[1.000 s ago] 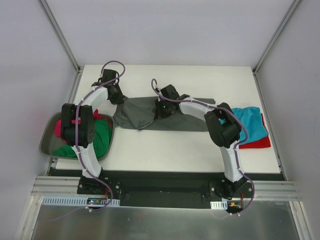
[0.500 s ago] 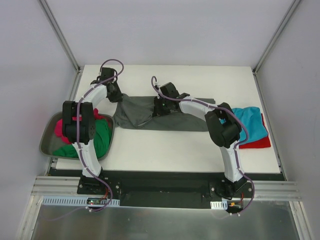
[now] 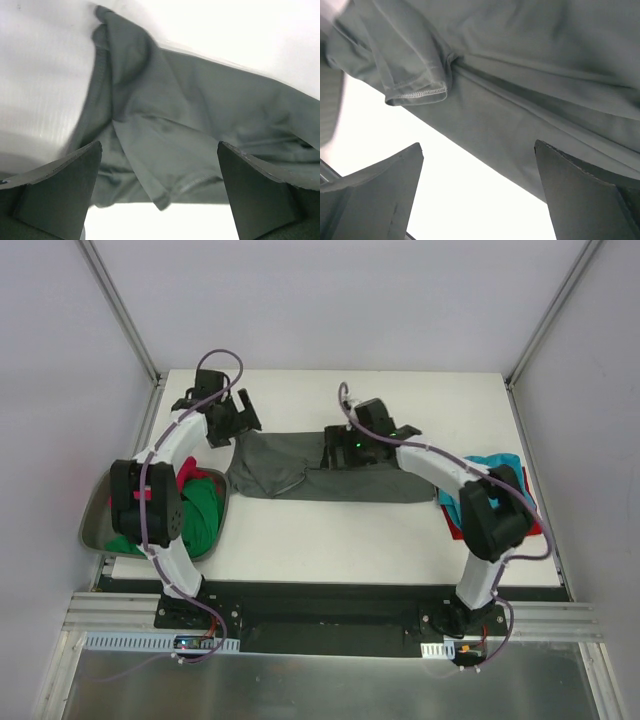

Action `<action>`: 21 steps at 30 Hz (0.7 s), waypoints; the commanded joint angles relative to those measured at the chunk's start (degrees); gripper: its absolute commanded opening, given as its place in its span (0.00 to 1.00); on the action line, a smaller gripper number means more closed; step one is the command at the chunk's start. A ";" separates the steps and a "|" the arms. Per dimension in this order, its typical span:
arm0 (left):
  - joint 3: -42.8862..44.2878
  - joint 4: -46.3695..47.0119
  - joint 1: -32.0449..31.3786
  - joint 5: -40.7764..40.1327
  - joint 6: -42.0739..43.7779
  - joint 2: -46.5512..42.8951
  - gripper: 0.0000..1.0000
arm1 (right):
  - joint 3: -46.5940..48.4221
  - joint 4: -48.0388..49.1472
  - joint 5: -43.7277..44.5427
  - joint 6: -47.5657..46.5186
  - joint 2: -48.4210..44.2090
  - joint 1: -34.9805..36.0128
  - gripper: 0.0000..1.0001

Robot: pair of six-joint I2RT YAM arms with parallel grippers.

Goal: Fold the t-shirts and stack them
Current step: Fold the other side of the tshirt into a rectangle, then rotate the tshirt 90 degrees

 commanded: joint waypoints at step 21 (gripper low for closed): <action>8.53 3.82 -7.20 10.63 -2.73 18.19 0.99 | 1.17 -8.19 -6.07 -4.89 4.29 -24.15 0.96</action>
